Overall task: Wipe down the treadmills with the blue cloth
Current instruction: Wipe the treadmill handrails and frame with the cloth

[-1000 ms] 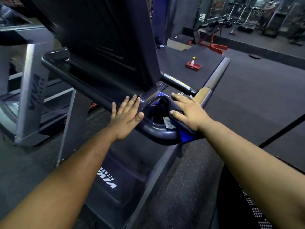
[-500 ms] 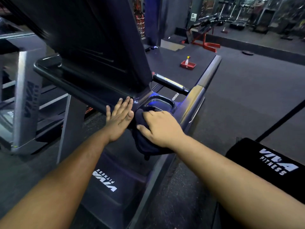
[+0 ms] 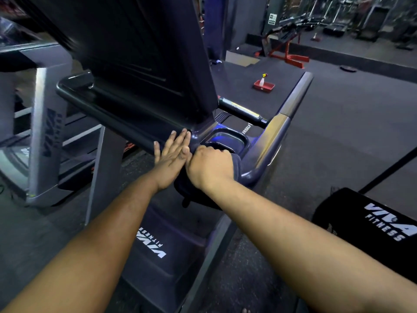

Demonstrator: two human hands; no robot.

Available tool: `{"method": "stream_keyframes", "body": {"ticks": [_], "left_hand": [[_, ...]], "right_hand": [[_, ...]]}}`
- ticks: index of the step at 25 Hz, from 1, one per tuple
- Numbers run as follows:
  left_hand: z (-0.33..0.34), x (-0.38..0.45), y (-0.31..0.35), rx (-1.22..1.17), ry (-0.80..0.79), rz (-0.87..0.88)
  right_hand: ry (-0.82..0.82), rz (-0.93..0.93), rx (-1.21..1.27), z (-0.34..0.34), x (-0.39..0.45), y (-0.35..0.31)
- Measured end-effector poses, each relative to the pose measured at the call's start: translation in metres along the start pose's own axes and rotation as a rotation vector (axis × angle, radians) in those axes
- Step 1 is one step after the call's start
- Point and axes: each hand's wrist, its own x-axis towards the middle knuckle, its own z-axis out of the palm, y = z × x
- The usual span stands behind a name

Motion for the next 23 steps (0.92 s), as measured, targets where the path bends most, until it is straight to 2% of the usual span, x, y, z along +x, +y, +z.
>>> {"method": "stream_keyframes", "body": {"ticks": [1, 2, 5, 7, 12, 15, 18, 20, 22, 23], "left_hand": [[0.000, 0.000, 0.000, -0.016, -0.002, 0.000], [-0.001, 0.000, 0.000, -0.020, -0.005, 0.000], [0.000, -0.001, 0.001, 0.006, -0.005, 0.009], [0.000, -0.001, 0.001, 0.019, 0.006, 0.007], [0.002, 0.001, -0.003, -0.008, 0.019, -0.008], [0.001, 0.001, -0.002, 0.022, 0.018, -0.012], [0.001, -0.001, 0.002, 0.070, 0.002, -0.009], [0.001, -0.003, 0.002, 0.086, 0.015, -0.001], [0.001, -0.001, 0.000, 0.081, 0.007, 0.002], [0.001, 0.000, -0.001, 0.084, 0.007, 0.001]], "right_hand": [[0.024, -0.005, 0.006, 0.002, -0.001, 0.002], [0.078, -0.092, -0.033, 0.006, -0.006, 0.015], [0.152, -0.558, -0.140, 0.010, -0.041, 0.076], [0.114, -0.674, -0.168, 0.007, -0.041, 0.101], [-0.216, -0.450, -0.061, -0.009, 0.023, 0.064], [-0.286, -0.327, -0.082, -0.012, 0.037, 0.070], [-0.195, -0.041, -0.037, -0.012, 0.023, 0.090], [0.000, 0.038, -0.024, 0.000, -0.002, 0.089], [0.229, -0.033, -0.046, 0.013, -0.029, 0.076], [0.286, -0.121, -0.079, 0.019, -0.037, 0.068]]}}
